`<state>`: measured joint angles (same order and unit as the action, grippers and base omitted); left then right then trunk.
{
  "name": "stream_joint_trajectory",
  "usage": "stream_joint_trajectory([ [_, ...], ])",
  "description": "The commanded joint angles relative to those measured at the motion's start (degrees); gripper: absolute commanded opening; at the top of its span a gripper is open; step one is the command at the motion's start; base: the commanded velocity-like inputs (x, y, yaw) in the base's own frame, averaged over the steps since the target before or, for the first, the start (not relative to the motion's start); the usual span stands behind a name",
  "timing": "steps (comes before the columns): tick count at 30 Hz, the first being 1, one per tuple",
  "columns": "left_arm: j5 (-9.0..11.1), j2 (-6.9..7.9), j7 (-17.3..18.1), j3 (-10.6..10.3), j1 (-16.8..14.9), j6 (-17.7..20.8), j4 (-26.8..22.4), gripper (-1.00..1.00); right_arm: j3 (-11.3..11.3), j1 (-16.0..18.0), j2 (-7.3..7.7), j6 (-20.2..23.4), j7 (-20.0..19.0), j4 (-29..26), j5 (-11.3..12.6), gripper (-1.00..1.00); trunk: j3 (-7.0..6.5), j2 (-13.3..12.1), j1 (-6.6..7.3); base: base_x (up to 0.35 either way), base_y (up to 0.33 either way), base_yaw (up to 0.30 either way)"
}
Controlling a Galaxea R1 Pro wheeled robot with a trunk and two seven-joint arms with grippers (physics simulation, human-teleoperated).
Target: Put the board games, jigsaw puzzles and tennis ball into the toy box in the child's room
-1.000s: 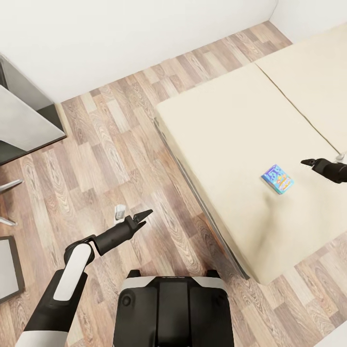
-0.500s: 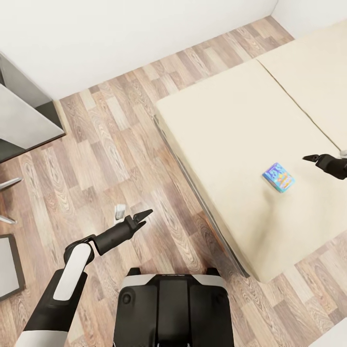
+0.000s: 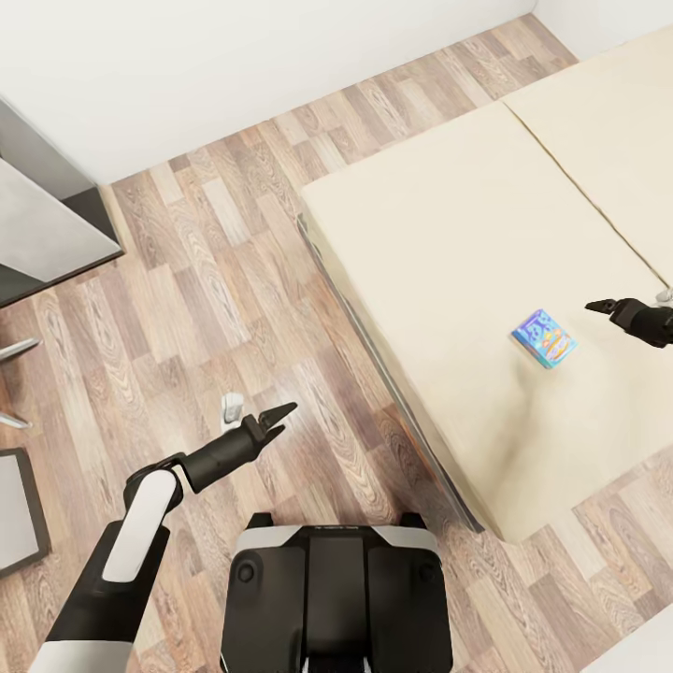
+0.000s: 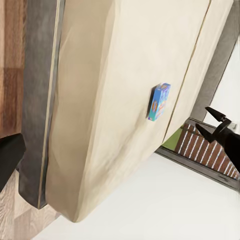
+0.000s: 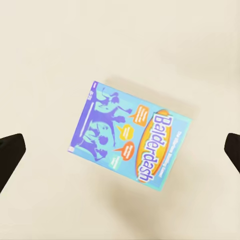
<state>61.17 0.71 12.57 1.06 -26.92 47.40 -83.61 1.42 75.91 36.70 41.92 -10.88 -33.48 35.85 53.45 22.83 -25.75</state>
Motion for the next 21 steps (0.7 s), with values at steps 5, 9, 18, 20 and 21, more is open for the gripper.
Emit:
stream_joint_trajectory([
  [5,1.16,0.08,0.20,0.08,-0.05,0.35,-0.45,1.00,0.11,0.13,-0.19,0.22,-0.18,0.21,-0.27,1.00,0.53,0.09,-0.03,0.000,0.000,0.000],
  [9,1.96,0.12,0.17,0.12,-0.04,0.34,-0.60,1.00,0.09,0.28,-0.33,0.20,-0.14,0.63,-0.32,1.00,0.90,0.09,-0.03,0.000,0.000,0.000],
  [18,2.67,0.20,0.10,0.16,-0.03,0.32,-0.71,1.00,0.14,0.57,-0.46,0.14,-0.22,1.33,-0.41,1.00,1.74,0.09,-0.03,0.000,0.000,0.000],
  [20,2.70,0.22,0.09,0.16,-0.03,0.32,-0.70,1.00,0.14,0.61,-0.47,0.08,-0.27,1.39,-0.42,1.00,1.93,0.09,-0.03,0.000,0.000,0.000],
  [21,2.70,0.22,0.09,0.16,-0.03,0.32,-0.70,1.00,0.14,0.61,-0.47,0.08,-0.27,1.39,-0.42,1.00,2.02,0.09,-0.03,0.000,0.000,0.000],
])
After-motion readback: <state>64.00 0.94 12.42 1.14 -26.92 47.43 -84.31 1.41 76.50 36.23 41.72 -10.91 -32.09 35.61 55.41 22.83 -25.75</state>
